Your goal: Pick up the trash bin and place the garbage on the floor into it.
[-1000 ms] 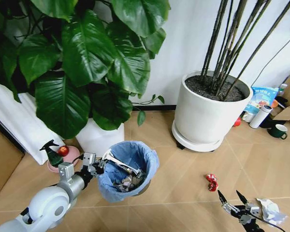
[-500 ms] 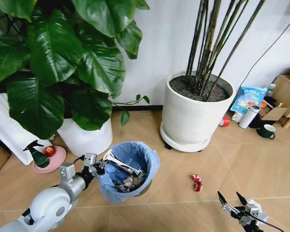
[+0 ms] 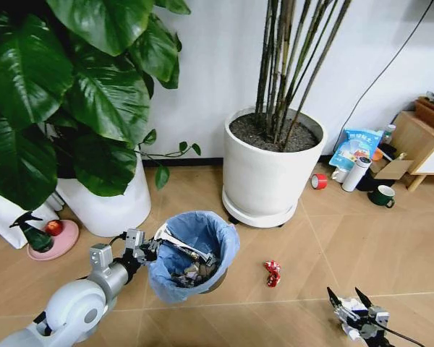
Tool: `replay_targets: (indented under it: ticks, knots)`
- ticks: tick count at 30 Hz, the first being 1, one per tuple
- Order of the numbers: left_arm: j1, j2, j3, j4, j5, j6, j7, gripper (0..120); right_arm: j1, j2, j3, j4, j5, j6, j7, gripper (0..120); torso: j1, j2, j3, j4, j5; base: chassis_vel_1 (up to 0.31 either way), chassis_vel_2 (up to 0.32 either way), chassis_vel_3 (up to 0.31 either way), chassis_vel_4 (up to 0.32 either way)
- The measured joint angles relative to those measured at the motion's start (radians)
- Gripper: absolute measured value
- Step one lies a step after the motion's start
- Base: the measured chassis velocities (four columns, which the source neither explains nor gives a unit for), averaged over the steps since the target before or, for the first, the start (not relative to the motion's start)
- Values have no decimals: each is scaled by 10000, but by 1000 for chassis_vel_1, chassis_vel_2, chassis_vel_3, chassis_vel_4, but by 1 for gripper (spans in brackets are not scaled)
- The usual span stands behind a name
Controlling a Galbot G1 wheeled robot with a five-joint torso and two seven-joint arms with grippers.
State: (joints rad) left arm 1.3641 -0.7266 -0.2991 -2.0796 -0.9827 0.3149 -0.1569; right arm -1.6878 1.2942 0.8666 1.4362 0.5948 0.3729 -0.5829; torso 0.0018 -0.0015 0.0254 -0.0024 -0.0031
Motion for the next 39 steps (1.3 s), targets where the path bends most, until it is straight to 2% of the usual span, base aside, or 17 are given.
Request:
replay_targets:
  ticks: [7,23,39]
  knots:
    - [-16,-6,-7,20,-10,1,0,0,-143,114,167,-211,-649,337,516,100,0,0,0,3,2,0,0,0,0]
    - [-79,-32,-91,274,-15,0,1,0,-434,564,1218,-613,-1134,52,1413,100,0,0,0,1,-1,0,0,0,0]
    - [-34,24,-438,602,-99,-46,-62,0,391,497,853,-2202,-1140,-8,1482,100,1,0,0,2,1,0,0,0,0]
